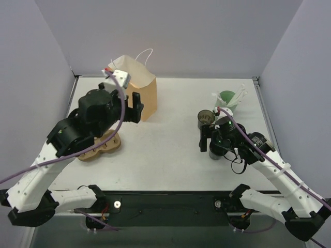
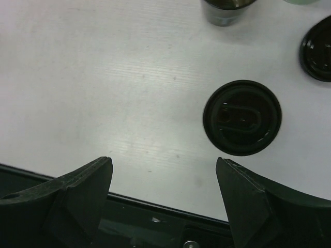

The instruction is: Pack the takeout coffee

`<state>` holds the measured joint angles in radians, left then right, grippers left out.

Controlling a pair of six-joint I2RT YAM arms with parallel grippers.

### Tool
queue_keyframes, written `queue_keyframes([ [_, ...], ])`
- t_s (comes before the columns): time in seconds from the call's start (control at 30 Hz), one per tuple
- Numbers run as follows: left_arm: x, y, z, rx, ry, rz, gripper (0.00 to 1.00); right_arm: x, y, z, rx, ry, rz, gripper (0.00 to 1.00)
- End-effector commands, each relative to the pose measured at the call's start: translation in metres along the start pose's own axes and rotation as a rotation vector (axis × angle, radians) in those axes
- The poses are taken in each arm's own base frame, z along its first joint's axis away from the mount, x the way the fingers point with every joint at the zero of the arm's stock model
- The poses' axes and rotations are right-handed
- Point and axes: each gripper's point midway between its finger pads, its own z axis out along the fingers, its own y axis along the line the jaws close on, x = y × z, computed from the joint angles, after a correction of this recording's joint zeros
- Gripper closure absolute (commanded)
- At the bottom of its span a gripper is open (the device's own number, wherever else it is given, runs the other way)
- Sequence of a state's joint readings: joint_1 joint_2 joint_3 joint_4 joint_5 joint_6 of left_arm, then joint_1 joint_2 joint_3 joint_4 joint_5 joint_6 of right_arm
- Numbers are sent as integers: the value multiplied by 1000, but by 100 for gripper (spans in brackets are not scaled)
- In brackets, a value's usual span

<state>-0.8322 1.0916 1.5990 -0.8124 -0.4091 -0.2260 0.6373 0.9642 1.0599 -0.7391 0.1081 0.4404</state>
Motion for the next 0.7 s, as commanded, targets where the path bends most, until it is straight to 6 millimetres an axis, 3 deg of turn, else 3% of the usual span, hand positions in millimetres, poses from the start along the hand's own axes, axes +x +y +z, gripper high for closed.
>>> queue_keyframes([
  [0.0,-6,-5,47,2,52,155,14,11,27,-16,-114,-4,-40,17],
  [0.07,-4,-10,62,61,92,149,16,16,39,-22,-166,-17,-55,17],
  [0.1,-7,0,77,46,105,130,18,14,42,-23,-182,-33,-56,17],
  [0.33,-16,15,134,112,104,171,18,15,66,-25,-277,-59,-81,17],
  [0.4,0,12,157,156,163,186,18,15,71,-23,-285,-57,-96,17],
  [0.47,0,19,169,143,183,198,21,14,73,-21,-286,-50,-110,17],
  [0.5,13,22,183,133,224,200,23,12,75,-22,-292,-52,-122,17],
  [0.67,32,38,216,122,275,202,28,9,79,-25,-308,-63,-148,17],
])
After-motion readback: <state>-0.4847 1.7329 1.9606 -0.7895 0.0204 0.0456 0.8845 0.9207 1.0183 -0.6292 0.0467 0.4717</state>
